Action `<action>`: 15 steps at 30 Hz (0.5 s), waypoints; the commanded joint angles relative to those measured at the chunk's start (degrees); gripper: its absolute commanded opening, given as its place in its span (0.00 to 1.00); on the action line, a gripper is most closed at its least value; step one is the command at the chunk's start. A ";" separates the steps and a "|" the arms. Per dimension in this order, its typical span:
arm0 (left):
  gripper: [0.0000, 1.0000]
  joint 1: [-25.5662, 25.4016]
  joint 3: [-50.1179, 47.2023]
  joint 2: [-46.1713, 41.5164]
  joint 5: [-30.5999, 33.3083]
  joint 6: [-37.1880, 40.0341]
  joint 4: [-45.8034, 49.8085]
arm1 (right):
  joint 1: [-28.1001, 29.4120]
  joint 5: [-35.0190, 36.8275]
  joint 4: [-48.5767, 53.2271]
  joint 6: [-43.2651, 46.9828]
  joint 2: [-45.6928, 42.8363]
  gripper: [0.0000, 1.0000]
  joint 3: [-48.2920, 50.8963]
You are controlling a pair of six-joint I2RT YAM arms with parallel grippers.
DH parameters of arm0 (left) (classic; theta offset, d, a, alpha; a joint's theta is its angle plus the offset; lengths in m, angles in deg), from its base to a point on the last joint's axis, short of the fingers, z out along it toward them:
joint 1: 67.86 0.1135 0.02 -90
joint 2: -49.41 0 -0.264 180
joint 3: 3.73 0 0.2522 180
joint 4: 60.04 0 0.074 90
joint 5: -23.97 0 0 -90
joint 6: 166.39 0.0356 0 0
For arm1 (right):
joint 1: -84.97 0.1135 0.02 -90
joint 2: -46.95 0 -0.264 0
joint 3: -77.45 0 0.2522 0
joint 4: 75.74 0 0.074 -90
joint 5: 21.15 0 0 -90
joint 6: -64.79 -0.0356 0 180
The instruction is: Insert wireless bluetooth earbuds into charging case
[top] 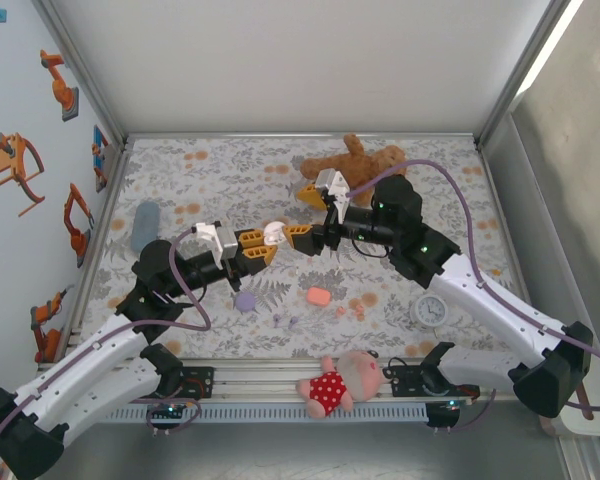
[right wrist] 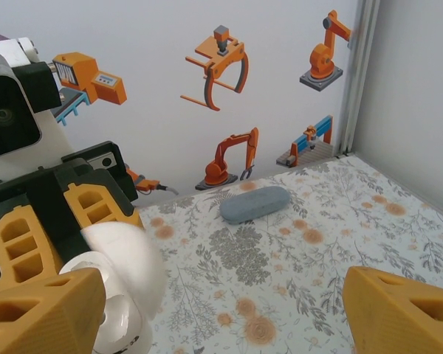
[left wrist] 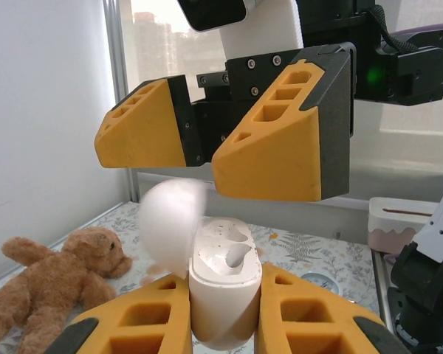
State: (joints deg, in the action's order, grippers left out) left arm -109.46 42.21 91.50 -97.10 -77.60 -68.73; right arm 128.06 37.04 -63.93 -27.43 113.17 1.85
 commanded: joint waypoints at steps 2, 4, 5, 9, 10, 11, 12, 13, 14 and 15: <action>0.00 -0.27 -1.24 -1.11 -0.05 1.14 -0.22 | -0.21 0.96 -0.59 -1.27 -1.26 0.82 -1.97; 0.00 -0.31 -1.64 -1.44 0.34 1.06 -0.15 | -0.20 1.26 -0.53 -1.77 -1.67 0.82 -1.90; 0.00 -0.28 -1.86 -1.65 0.53 0.99 -0.09 | -0.19 1.32 -0.50 -2.04 -2.00 0.82 -1.93; 0.00 -0.28 -2.98 -3.00 2.24 0.90 0.84 | -0.20 4.43 0.45 -2.93 -3.24 0.82 -1.80; 0.00 -0.30 -3.29 -3.50 2.58 0.87 1.18 | -0.20 5.80 1.11 -3.03 -3.50 0.82 -1.93; 0.00 -0.29 -3.76 -4.26 3.21 1.02 1.57 | -0.20 7.60 1.92 -3.18 -3.78 0.82 -1.97; 0.00 -0.28 -4.24 -5.01 3.74 0.99 1.85 | -0.19 9.09 3.07 -3.30 -3.90 0.82 -2.09; 0.00 -0.31 -4.68 -5.64 4.11 1.02 2.15 | -0.24 10.42 4.07 -3.36 -3.85 0.82 -2.19; 0.00 -0.24 -5.12 -6.45 4.47 0.92 2.60 | -0.17 11.65 5.21 -3.55 -3.82 0.82 -2.16; 0.00 -0.26 -5.53 -7.19 4.69 0.86 3.05 | -0.20 12.61 6.22 -3.95 -3.65 0.82 -2.20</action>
State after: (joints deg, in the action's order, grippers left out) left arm -109.51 37.69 86.51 -93.89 -77.63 -66.57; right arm 128.06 44.27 -61.07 -29.92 110.18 1.63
